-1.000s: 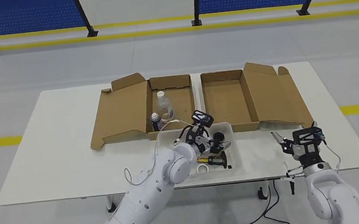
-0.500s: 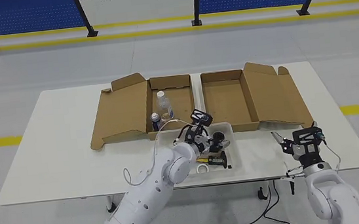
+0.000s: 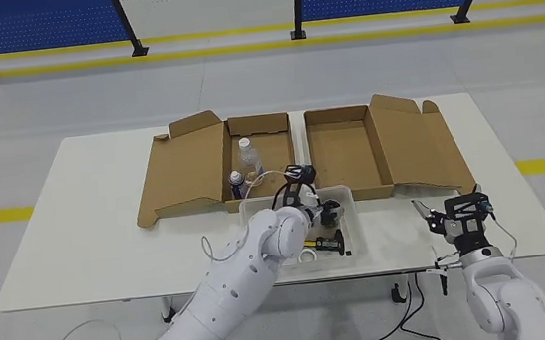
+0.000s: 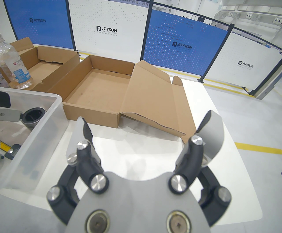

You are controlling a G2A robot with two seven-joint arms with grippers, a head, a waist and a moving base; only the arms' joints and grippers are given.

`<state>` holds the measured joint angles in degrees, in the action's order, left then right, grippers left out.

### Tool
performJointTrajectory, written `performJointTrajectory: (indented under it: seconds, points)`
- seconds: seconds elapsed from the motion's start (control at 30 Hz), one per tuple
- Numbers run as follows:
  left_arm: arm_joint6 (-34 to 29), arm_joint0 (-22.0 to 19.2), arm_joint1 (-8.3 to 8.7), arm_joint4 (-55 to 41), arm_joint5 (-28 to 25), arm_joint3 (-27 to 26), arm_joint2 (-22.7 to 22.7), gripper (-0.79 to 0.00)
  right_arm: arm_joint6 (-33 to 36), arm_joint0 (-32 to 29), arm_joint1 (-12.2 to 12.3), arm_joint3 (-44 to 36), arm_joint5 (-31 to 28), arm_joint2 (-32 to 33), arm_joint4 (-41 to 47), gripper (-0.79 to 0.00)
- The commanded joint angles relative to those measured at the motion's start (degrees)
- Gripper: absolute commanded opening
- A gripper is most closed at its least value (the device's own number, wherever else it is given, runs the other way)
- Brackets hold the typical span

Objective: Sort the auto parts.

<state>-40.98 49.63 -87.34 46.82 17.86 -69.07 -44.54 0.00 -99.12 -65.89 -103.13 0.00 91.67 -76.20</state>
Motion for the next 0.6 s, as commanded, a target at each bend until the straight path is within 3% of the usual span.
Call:
performJointTrajectory:
  seconds: [0.0, 0.3, 0.37, 0.57]
  points:
    - [0.1, -0.6, -0.33, -1.0, 0.6, 1.4, -0.2, -0.037, 0.0, 0.0, 0.0, 0.0, 0.0, 0.0, 0.0, 0.000]
    - [-0.1, -2.4, -1.36, -2.4, 1.2, 5.9, -0.2, -0.219, 0.0, 0.0, 0.0, 0.0, 0.0, 0.0, 0.0, 0.000]
    - [0.0, -2.7, -1.59, -2.6, 1.1, 6.4, -0.1, -0.219, 0.0, 0.0, 0.0, 0.0, 0.0, 0.0, 0.0, 0.000]
    - [-0.5, -3.1, -2.12, -2.8, 0.9, 7.4, 0.3, -0.323, 0.0, 0.0, 0.0, 0.0, 0.0, 0.0, 0.0, 0.000]
